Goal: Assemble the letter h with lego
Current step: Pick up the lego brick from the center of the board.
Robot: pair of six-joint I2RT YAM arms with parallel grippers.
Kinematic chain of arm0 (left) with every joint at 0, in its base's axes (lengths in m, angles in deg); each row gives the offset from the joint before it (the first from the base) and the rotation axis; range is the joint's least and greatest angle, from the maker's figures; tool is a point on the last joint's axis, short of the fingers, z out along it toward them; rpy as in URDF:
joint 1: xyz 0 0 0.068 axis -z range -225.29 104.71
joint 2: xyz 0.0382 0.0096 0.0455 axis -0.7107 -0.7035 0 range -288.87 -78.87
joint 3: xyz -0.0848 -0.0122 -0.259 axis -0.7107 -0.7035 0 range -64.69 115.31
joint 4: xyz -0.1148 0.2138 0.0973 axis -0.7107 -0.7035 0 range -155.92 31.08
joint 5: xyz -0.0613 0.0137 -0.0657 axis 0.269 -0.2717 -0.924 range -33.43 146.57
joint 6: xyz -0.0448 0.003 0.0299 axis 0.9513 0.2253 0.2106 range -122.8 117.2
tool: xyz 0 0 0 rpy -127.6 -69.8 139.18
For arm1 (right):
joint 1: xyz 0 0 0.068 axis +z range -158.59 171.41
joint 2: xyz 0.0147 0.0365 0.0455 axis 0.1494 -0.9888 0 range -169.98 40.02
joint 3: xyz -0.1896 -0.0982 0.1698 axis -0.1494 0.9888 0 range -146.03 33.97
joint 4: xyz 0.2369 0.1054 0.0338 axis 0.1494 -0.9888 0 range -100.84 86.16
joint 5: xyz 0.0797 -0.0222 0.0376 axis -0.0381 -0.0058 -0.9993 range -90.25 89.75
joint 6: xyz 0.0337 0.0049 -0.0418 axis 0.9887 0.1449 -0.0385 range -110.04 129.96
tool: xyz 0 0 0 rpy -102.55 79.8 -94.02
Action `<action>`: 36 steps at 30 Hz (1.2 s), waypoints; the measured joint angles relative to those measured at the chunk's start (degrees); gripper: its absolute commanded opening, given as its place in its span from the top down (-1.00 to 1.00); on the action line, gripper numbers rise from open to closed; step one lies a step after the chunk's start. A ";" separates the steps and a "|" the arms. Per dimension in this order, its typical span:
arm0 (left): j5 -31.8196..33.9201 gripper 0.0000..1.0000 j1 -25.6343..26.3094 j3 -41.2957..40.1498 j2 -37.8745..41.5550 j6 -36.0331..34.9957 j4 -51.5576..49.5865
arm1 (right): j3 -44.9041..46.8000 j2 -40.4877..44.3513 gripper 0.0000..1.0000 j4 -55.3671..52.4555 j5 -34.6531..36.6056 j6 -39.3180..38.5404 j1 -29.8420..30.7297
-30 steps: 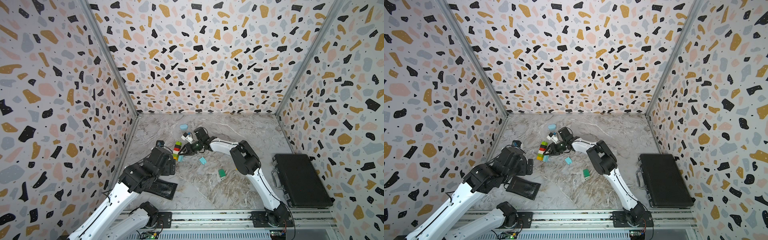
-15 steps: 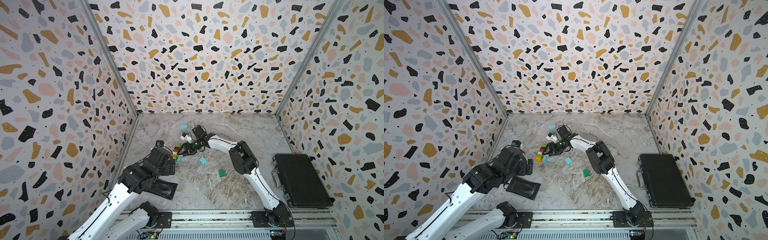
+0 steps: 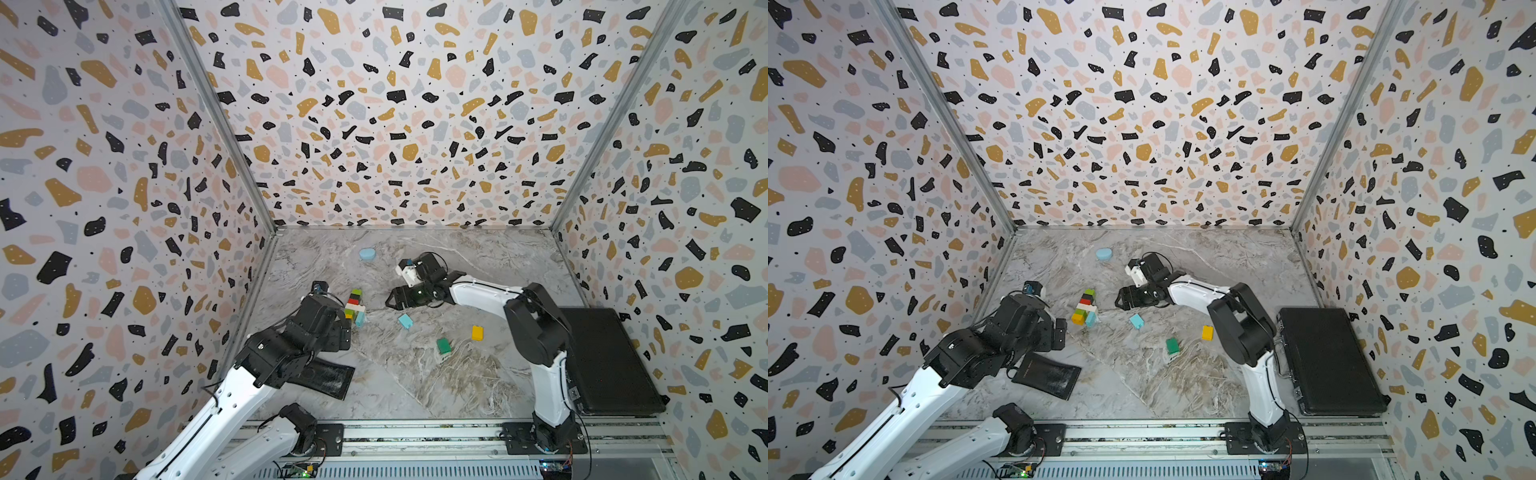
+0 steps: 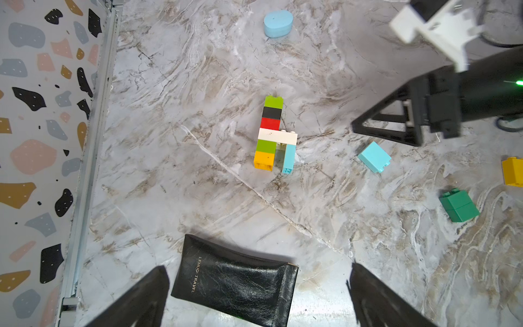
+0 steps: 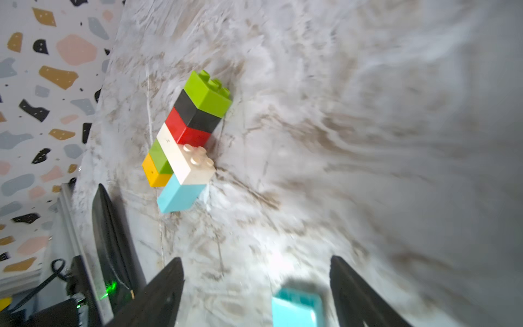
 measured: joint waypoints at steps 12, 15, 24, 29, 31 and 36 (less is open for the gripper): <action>-3.63 -0.98 0.00 -0.85 -0.20 -0.72 0.61 | 26.53 31.01 -0.98 -5.70 30.60 2.43 -4.37; -4.50 -0.98 0.00 -1.03 -0.42 -1.05 0.85 | 31.43 37.00 -0.99 -10.23 33.77 4.92 -5.42; -5.84 -0.98 0.09 -1.27 -1.62 -1.44 1.09 | 29.75 32.96 -0.74 -18.56 32.50 8.11 -8.46; -6.12 -0.98 0.44 -1.27 -2.67 -1.49 1.18 | 29.75 28.83 -0.50 -18.78 28.96 8.76 -9.33; -6.49 -0.98 0.48 -1.27 -2.93 -1.49 1.29 | 29.75 27.93 -0.42 -18.47 27.39 8.83 -10.08; -7.34 -0.98 0.48 -1.27 -4.28 -1.55 1.42 | 29.77 25.11 -0.37 -17.66 25.59 8.85 -11.02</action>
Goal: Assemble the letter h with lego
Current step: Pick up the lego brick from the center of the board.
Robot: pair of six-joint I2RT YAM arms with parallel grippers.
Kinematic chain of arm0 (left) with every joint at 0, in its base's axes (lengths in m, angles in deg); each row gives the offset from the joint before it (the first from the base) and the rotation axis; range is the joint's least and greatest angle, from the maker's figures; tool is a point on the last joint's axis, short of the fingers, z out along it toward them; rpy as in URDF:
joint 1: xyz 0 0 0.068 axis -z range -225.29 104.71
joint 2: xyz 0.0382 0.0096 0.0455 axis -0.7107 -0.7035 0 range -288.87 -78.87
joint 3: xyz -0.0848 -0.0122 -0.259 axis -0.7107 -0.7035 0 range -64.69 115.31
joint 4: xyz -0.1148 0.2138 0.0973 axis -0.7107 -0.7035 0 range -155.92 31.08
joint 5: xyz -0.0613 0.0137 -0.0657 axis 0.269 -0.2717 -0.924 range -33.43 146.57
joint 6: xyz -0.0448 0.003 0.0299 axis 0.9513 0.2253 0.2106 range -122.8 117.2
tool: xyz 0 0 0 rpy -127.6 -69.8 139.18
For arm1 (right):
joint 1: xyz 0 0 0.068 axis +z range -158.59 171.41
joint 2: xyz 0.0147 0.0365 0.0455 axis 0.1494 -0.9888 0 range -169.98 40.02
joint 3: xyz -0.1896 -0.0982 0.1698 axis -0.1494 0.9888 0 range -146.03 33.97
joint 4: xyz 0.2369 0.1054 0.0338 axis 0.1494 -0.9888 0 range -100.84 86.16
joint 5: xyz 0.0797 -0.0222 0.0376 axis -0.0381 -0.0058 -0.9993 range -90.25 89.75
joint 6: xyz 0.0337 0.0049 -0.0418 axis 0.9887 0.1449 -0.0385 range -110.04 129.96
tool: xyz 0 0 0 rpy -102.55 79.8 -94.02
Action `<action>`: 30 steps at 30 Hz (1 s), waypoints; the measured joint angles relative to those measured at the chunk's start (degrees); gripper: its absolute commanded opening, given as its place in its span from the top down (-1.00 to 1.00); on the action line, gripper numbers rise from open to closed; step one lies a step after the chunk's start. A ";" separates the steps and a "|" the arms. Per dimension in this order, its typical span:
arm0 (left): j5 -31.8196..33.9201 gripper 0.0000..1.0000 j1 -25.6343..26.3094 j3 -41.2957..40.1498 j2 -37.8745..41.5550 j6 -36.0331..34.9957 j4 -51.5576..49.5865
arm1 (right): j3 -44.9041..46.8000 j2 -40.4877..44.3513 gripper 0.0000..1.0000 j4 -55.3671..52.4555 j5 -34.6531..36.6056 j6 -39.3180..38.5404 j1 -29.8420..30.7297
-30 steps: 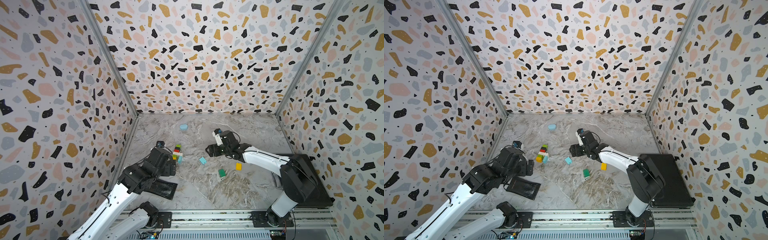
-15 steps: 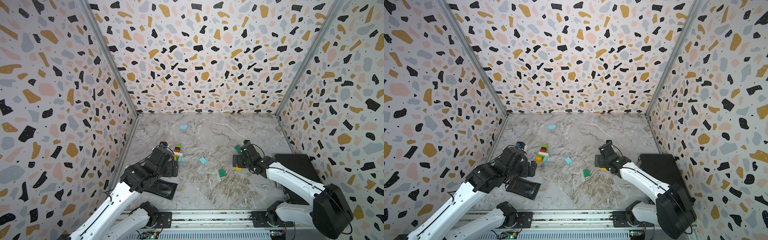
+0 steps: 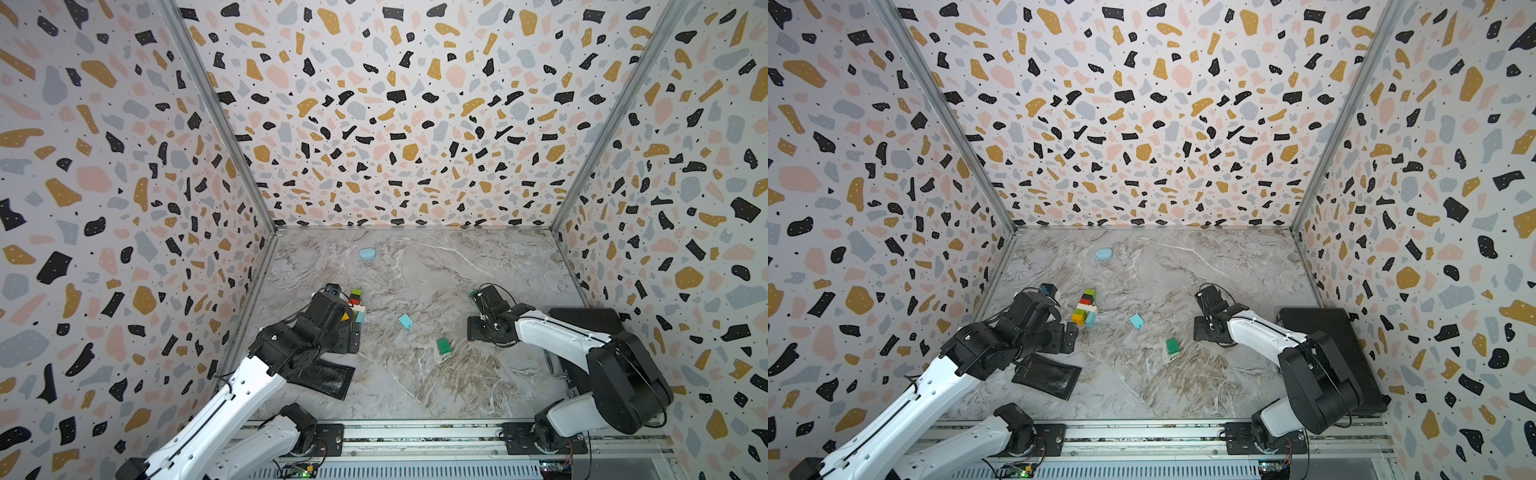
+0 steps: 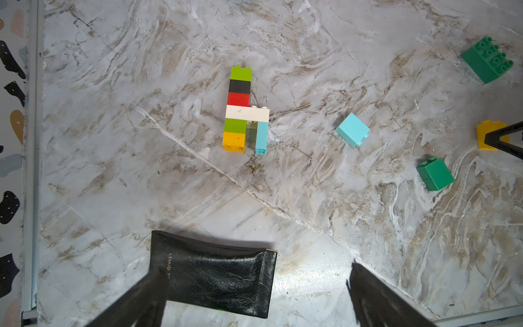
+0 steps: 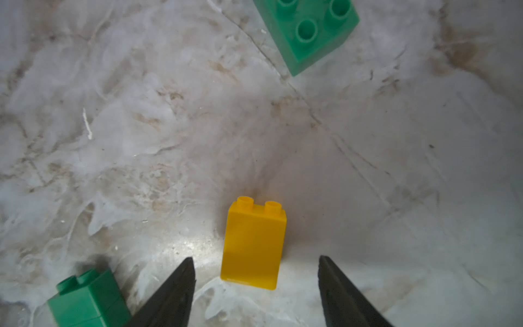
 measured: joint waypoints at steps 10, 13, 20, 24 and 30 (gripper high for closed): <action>-0.96 -0.98 0.04 -0.02 -1.75 -0.42 0.63 | -0.17 -3.43 0.11 3.15 0.15 0.00 -0.22; -1.20 -0.96 0.04 -0.11 -1.86 -0.55 0.94 | -0.17 -3.52 0.43 3.76 -0.07 0.07 -0.22; -3.02 -0.90 0.04 -0.11 -6.27 -1.05 1.18 | 1.36 -2.01 0.89 5.33 -0.94 -0.11 -0.26; -5.81 -0.89 0.15 -0.11 -8.41 -1.40 1.42 | 4.87 2.86 1.00 8.17 -2.54 -1.88 0.31; -21.57 -0.76 0.22 0.04 -14.01 -0.85 4.31 | 12.35 17.75 1.00 19.98 -5.01 -7.28 8.92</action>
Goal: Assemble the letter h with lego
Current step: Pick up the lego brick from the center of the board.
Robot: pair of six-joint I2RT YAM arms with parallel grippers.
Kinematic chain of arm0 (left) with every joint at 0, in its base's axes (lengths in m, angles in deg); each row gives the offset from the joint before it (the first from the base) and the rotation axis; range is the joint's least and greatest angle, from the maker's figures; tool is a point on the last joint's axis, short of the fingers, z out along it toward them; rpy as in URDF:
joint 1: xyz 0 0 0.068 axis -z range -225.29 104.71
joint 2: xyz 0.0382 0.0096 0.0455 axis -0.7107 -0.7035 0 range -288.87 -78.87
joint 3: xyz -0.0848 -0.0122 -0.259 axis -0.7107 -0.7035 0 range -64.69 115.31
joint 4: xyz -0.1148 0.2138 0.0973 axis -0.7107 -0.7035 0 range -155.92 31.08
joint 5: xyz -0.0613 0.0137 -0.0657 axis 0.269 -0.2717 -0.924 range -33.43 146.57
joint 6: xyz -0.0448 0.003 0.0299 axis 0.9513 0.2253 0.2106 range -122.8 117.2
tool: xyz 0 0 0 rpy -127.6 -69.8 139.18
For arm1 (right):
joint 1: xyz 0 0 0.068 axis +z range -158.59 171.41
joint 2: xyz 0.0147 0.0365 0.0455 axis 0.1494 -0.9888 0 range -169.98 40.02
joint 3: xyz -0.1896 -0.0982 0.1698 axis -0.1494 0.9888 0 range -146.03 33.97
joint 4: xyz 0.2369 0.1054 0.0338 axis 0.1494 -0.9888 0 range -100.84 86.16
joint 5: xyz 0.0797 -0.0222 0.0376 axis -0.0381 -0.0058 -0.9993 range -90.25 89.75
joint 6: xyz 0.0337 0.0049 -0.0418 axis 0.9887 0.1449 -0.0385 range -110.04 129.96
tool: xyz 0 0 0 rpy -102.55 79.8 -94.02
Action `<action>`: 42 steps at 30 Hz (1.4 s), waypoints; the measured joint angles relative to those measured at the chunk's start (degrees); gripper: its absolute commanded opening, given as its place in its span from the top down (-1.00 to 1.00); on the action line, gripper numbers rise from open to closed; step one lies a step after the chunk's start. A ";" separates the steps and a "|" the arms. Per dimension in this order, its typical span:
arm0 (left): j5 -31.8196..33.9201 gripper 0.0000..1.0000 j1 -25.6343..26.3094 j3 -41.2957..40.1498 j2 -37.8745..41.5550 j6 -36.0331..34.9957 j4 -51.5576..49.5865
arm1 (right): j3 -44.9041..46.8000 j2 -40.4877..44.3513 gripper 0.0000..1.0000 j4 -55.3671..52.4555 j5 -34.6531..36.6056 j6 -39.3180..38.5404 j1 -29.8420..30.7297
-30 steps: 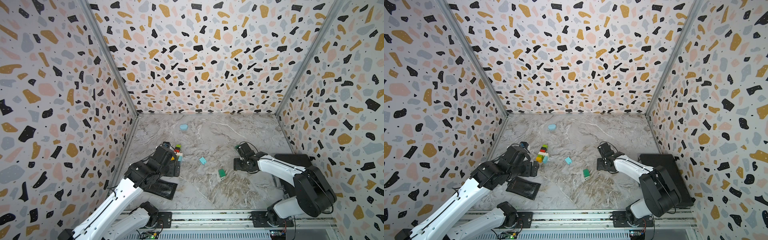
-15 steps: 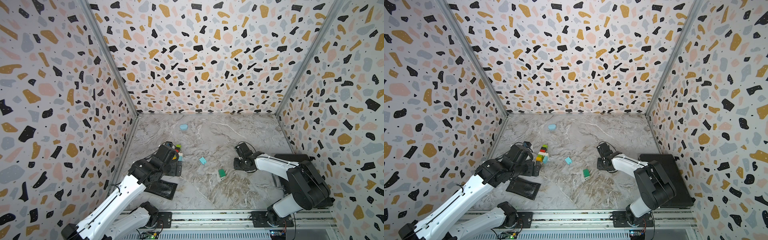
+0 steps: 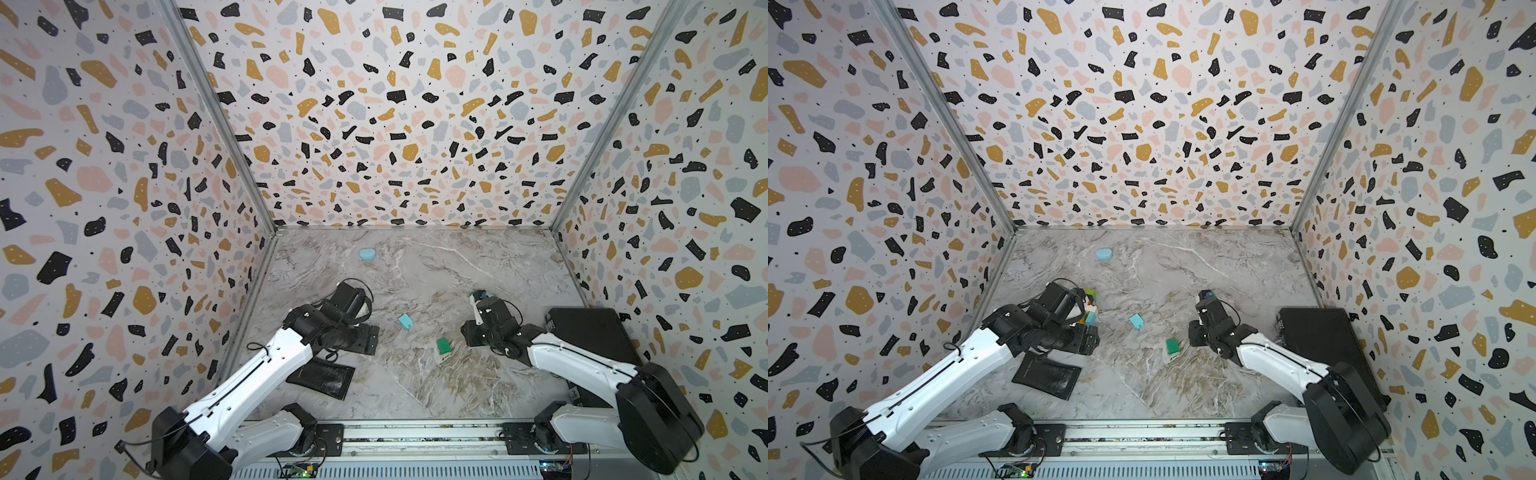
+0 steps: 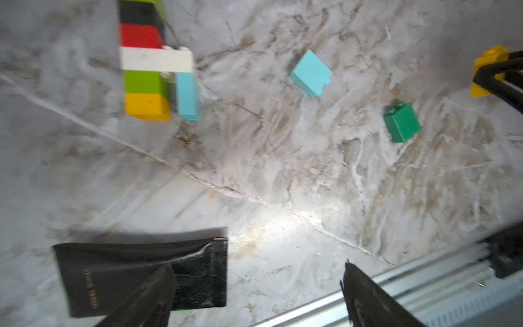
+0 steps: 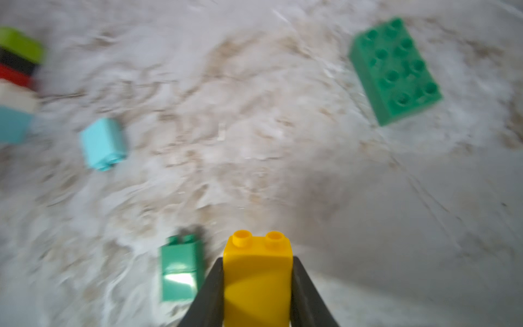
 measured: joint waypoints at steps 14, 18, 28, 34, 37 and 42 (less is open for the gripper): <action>-34.10 -0.56 0.28 6.25 -13.20 5.70 14.43 | 5.75 -1.05 1.00 21.84 -23.87 -6.80 3.98; -38.99 -0.45 0.31 4.98 -16.85 7.15 17.27 | 5.81 -0.74 1.00 24.65 -27.41 -7.28 4.72; -42.95 0.01 0.31 4.26 -19.58 7.65 17.88 | 5.79 -1.20 1.00 25.88 -30.64 -7.89 6.60; -43.74 0.02 0.31 4.24 -20.28 7.63 17.81 | 5.77 -1.81 1.00 25.83 -30.86 -8.59 8.11; -43.78 0.14 0.31 4.24 -21.79 7.43 17.42 | 5.77 -1.70 1.00 25.64 -30.73 -8.94 8.48; -44.30 0.47 0.31 4.22 -24.50 7.21 16.81 | 5.77 -0.42 1.00 24.15 -30.18 -9.66 8.68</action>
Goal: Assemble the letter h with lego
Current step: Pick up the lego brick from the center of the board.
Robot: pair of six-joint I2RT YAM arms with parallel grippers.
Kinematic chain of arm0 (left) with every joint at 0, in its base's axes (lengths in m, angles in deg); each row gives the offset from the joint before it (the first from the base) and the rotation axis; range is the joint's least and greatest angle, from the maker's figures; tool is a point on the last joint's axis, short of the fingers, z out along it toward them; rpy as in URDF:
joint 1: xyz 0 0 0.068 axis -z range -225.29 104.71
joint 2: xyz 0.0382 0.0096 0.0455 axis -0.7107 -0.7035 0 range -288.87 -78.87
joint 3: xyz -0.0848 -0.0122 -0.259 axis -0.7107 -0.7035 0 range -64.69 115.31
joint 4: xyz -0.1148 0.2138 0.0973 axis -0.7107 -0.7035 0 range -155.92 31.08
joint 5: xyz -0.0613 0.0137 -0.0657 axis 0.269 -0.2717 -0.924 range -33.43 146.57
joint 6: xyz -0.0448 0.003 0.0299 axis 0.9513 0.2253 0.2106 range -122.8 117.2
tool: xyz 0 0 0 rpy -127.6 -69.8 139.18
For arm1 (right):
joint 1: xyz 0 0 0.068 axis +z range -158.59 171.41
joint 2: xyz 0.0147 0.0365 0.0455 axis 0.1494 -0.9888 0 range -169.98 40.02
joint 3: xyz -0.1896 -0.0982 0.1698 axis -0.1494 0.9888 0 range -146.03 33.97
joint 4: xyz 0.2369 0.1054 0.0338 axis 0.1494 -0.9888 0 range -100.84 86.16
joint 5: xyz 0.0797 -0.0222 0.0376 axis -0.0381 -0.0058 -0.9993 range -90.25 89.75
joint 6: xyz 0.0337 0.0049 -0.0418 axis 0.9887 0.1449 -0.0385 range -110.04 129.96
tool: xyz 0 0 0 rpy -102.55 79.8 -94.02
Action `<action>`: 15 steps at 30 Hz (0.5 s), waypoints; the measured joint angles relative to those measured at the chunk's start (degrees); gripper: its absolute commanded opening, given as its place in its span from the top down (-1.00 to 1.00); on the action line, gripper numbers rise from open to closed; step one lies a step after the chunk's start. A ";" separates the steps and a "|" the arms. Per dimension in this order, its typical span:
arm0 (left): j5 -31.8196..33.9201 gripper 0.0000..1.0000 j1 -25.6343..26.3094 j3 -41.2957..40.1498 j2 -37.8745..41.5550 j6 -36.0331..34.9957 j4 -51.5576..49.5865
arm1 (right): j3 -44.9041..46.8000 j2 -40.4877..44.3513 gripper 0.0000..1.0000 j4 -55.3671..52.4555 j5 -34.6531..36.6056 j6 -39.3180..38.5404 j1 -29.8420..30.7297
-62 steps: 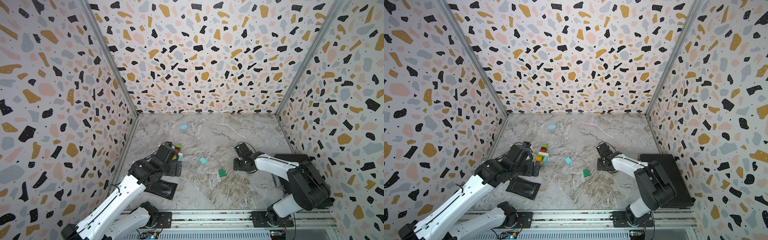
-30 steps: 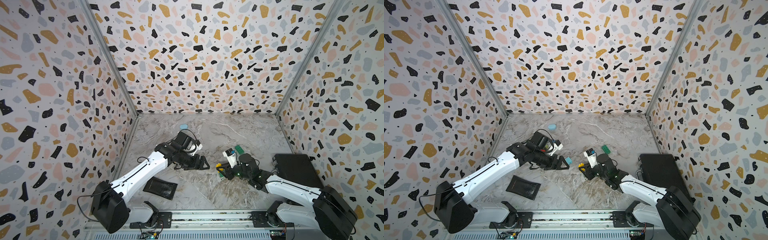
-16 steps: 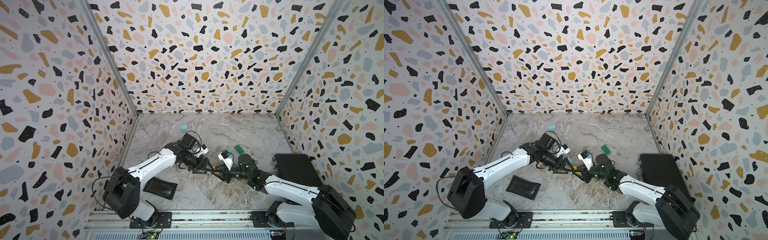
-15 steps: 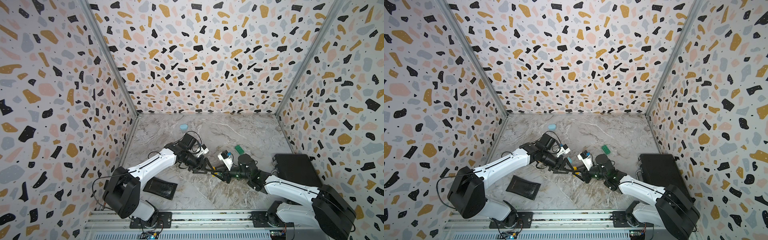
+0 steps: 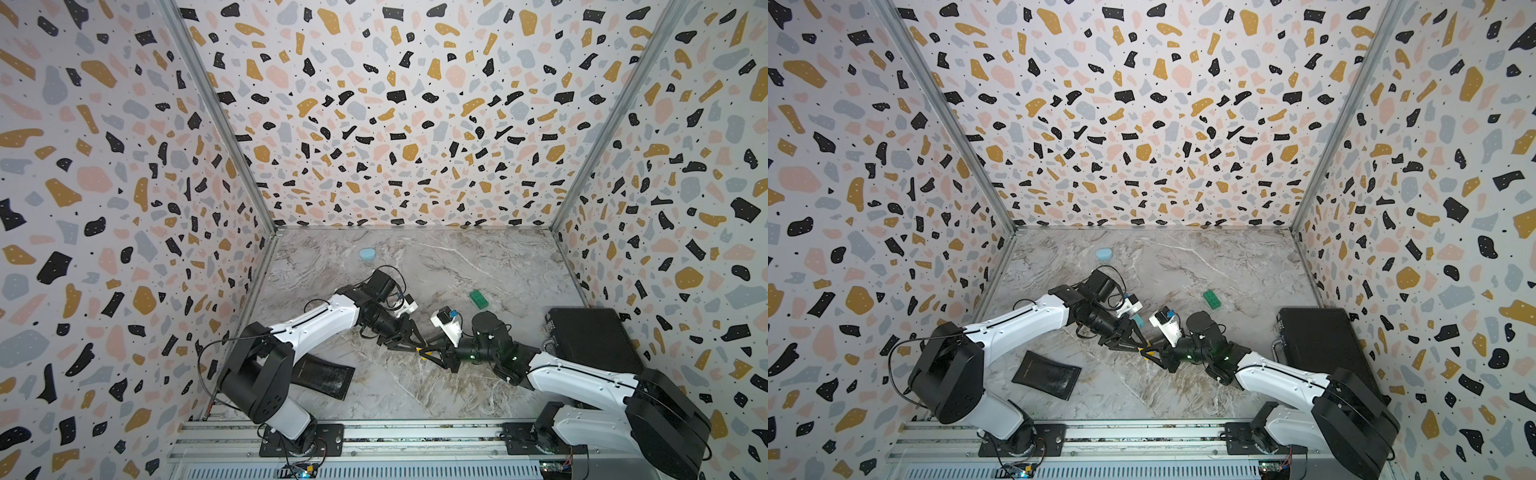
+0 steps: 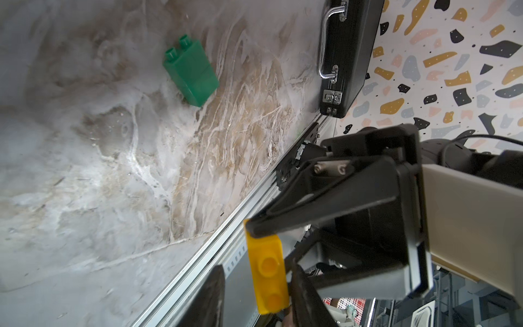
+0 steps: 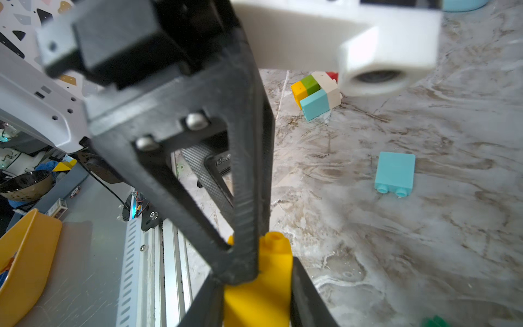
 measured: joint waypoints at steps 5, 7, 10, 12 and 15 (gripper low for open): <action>-0.26 0.90 0.26 0.02 0.00 0.52 -0.07 | 0.00 0.00 0.92 -0.92 0.33 -0.76 0.31; -0.33 1.00 0.26 0.02 0.00 0.79 -0.22 | 0.00 0.00 0.67 -0.85 0.72 -1.01 0.44; 0.15 1.00 0.26 0.02 0.04 0.79 -0.22 | -0.02 -0.04 0.28 -0.92 1.07 -1.14 0.50; 0.90 1.00 0.26 0.02 0.33 0.57 -0.15 | -0.02 -0.07 0.05 -0.90 1.57 -1.01 0.59; 4.57 1.00 0.26 0.02 1.64 0.17 -1.18 | -0.02 -0.07 -0.23 -1.01 3.23 -0.42 0.46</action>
